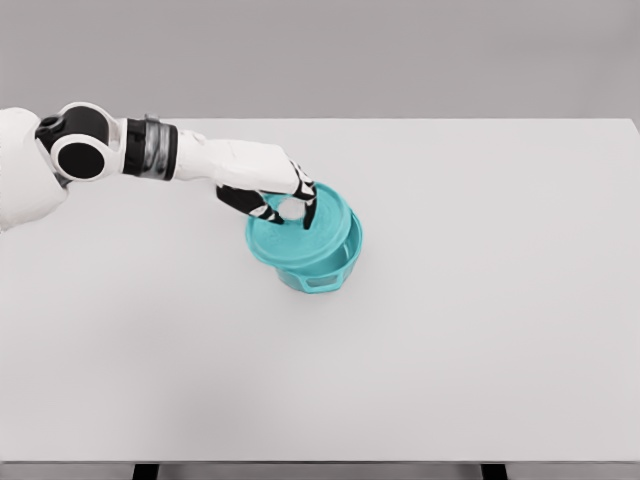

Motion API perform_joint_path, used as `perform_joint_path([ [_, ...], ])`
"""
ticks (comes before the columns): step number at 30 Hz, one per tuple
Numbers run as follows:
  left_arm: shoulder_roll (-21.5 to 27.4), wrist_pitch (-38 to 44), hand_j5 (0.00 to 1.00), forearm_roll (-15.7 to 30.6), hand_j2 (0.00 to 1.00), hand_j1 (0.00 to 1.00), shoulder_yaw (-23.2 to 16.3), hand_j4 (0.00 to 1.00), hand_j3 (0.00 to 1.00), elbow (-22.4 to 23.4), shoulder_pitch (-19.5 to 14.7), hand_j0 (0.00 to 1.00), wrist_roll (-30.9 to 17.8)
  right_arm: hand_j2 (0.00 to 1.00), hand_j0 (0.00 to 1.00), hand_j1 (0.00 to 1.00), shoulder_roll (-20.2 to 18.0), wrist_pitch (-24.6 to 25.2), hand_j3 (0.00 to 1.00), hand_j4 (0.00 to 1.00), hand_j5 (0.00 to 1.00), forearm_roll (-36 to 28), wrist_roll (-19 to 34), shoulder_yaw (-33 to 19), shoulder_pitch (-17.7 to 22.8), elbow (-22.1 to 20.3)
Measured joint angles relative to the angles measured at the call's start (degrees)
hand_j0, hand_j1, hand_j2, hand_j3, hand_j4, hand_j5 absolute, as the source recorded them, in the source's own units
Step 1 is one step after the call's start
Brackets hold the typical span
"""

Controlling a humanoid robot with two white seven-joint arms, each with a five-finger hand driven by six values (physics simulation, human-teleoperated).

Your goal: Cover the pot with left arm

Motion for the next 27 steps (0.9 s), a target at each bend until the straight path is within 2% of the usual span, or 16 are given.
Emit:
perform_joint_path([
  [8, -1.91, 0.0, 0.53, 0.03, 0.53, 0.53, -0.32, 0.53, 0.53, 0.82, -0.18, 0.53, -0.01, 1.0, 1.0, 1.0, 0.0, -0.01, 1.0, 1.0, 1.0, 0.0, 0.0, 0.0, 0.0, 0.01],
  [10, -2.01, 0.0, 0.75, 0.04, 0.75, 0.75, -0.33, 0.75, 0.75, 0.88, -0.26, 0.75, -0.01, 1.0, 1.0, 1.0, 0.0, -0.02, 1.0, 1.0, 1.0, 0.01, 0.0, -0.01, 0.09, 0.01],
  [11, -2.04, 0.0, 0.79, 0.04, 0.79, 0.79, -0.34, 0.79, 0.79, 0.94, -0.44, 0.79, -0.01, 1.0, 1.0, 1.0, 0.0, -0.02, 1.0, 1.0, 1.0, 0.0, 0.0, -0.01, 0.0, 0.01],
  [16, -2.19, 0.0, 0.79, 0.03, 0.79, 0.79, -0.34, 0.79, 0.79, 1.13, -0.53, 0.79, 0.03, 1.0, 1.0, 1.0, 0.0, -0.01, 1.0, 1.0, 1.0, 0.0, 0.0, -0.01, 0.0, 0.0],
  [19, -2.27, 0.0, 0.96, 0.03, 0.96, 0.96, -0.32, 0.96, 0.96, 1.17, -0.61, 0.96, 0.06, 1.0, 1.0, 1.0, 0.0, -0.02, 1.0, 1.0, 1.0, 0.01, 0.0, -0.01, 0.09, -0.01],
  [20, -1.98, 0.02, 1.0, 0.23, 1.0, 1.0, -0.26, 1.0, 1.0, 1.09, -2.02, 1.0, 0.04, 1.0, 1.0, 1.0, 0.0, -0.01, 1.0, 1.0, 1.0, 0.0, 0.0, -0.01, 0.0, 0.0],
  [22, 1.68, 0.03, 1.0, 2.91, 1.0, 1.0, 0.07, 1.0, 1.0, -0.75, -3.69, 1.0, -0.1, 1.0, 1.0, 1.0, 0.0, 0.0, 1.0, 1.0, 1.0, 0.01, 0.0, -0.02, 0.0, 0.0],
  [23, 4.91, 0.02, 1.0, 4.49, 1.0, 1.0, 0.41, 1.0, 1.0, -2.6, -2.81, 1.0, -0.15, 1.0, 1.0, 1.0, 0.0, 0.0, 1.0, 1.0, 1.0, 0.01, 0.0, -0.01, 0.0, 0.0],
  [24, 9.05, 0.04, 1.0, 6.09, 1.0, 1.0, 1.32, 1.0, 1.0, -4.45, 0.22, 1.0, -0.17, 1.0, 1.0, 1.0, 0.0, -0.01, 1.0, 1.0, 1.0, 0.01, 0.0, 0.0, 0.0, 0.01],
  [25, 13.61, 0.13, 1.0, 7.51, 1.0, 1.0, 3.26, 1.0, 1.0, -6.1, 5.69, 1.0, -0.21, 1.0, 1.0, 1.0, 0.0, -0.01, 1.0, 1.0, 1.0, 0.0, 0.0, 0.0, 0.0, 0.01],
  [27, 20.64, 0.03, 1.0, 8.95, 1.0, 1.0, 10.3, 1.0, 1.0, -8.22, 18.05, 1.0, -0.25, 1.0, 1.0, 1.0, 0.0, 0.0, 1.0, 1.0, 1.0, 0.01, 0.0, 0.0, 0.0, 0.01],
])
